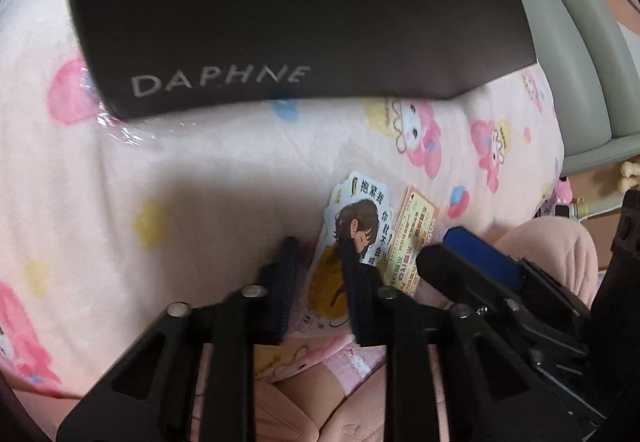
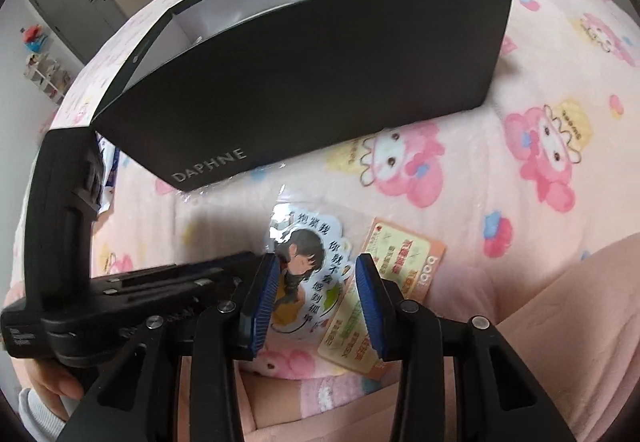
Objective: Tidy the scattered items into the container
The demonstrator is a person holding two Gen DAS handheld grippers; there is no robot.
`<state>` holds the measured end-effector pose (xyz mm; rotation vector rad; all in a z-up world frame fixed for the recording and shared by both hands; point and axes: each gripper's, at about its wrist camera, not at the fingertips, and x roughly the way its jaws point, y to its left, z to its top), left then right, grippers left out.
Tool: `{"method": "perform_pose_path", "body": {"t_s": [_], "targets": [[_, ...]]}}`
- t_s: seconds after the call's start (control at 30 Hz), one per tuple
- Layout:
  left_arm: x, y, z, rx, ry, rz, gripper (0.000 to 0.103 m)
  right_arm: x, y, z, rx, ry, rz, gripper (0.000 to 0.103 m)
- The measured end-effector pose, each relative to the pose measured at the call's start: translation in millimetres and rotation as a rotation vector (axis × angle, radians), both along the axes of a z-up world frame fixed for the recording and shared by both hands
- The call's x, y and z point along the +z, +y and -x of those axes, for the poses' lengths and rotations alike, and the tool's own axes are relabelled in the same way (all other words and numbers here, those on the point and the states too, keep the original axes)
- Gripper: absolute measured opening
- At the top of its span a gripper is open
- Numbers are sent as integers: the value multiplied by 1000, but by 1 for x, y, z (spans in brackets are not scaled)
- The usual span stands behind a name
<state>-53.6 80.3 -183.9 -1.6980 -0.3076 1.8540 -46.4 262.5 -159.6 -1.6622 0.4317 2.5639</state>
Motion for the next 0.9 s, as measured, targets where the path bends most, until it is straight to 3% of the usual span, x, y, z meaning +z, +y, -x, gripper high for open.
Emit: {"method": "perform_pose_path", "body": {"t_s": [0.23,0.4,0.5,0.57,0.67,0.8,0.9], "targets": [[35,-17,-22,94,123,42,0,0,-4,3,11,-19,-14,37],[60,-71,-38,321,195,119,0,-5,-13,5,27,-52,43,40],[58,-99,-46,454,172,142,0,-13,-25,4,55,-95,162,40],[49,-101,-45,454,131,150,2,-20,-42,2,121,-127,224,40],[40,-93,-43,399,78,155,7,-26,-64,0,228,-141,197,40],[51,-98,-40,412,109,183,25,-41,-65,1,228,-197,217,40],[64,-107,-21,404,155,191,25,-54,-66,4,221,-251,226,40]]}}
